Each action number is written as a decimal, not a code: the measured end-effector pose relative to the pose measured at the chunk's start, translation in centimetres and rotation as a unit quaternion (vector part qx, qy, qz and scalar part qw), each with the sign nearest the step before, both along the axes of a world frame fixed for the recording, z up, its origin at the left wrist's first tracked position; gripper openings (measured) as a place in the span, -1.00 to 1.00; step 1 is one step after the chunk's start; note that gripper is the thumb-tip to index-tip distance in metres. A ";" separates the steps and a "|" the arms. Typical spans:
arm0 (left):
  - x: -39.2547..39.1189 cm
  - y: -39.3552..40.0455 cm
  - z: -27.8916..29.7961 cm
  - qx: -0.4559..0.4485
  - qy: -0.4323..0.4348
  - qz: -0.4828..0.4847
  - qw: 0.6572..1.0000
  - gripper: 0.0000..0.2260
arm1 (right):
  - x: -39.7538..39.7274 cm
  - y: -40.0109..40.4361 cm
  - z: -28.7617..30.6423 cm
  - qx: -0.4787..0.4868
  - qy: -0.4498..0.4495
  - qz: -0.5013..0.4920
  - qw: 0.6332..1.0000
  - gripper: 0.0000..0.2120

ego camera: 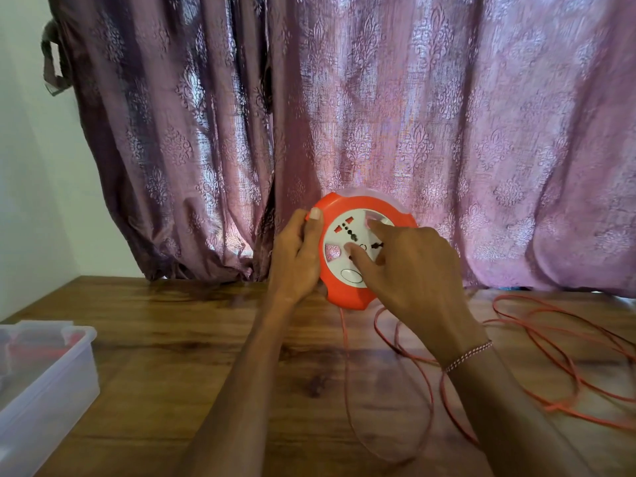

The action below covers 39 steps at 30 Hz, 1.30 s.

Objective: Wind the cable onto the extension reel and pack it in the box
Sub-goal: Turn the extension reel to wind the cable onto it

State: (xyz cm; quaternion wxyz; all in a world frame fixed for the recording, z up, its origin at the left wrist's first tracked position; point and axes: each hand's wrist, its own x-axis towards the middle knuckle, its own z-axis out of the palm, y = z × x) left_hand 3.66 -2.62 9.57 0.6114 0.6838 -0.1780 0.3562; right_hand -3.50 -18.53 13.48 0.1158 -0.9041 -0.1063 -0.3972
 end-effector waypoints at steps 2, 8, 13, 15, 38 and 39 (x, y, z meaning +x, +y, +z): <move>0.0 -0.1 0.0 -0.002 0.005 0.002 1.000 -0.70 | -0.2 -0.2 0.4 -0.004 0.007 0.023 1.000 -0.55; -0.2 0.2 0.0 -0.007 -0.002 0.003 1.000 -0.61 | -0.1 -1.4 0.9 -0.055 0.018 0.144 0.988 -0.62; -0.2 0.3 0.0 0.008 -0.006 0.006 1.000 -0.58 | -0.3 -0.5 0.6 -0.124 0.102 0.111 0.981 -0.38; -0.3 0.2 0.0 0.013 -0.004 0.006 1.000 -0.65 | -0.4 -0.3 0.5 -0.113 0.084 0.099 0.985 -0.39; -0.3 -0.1 0.2 0.022 -0.009 0.010 1.000 -0.69 | -0.6 -1.3 1.2 -0.006 -0.015 0.100 0.995 -0.79; -0.3 -0.1 0.2 0.020 -0.008 0.009 1.000 -0.70 | -0.5 -1.4 1.2 -0.027 0.000 0.136 0.990 -0.74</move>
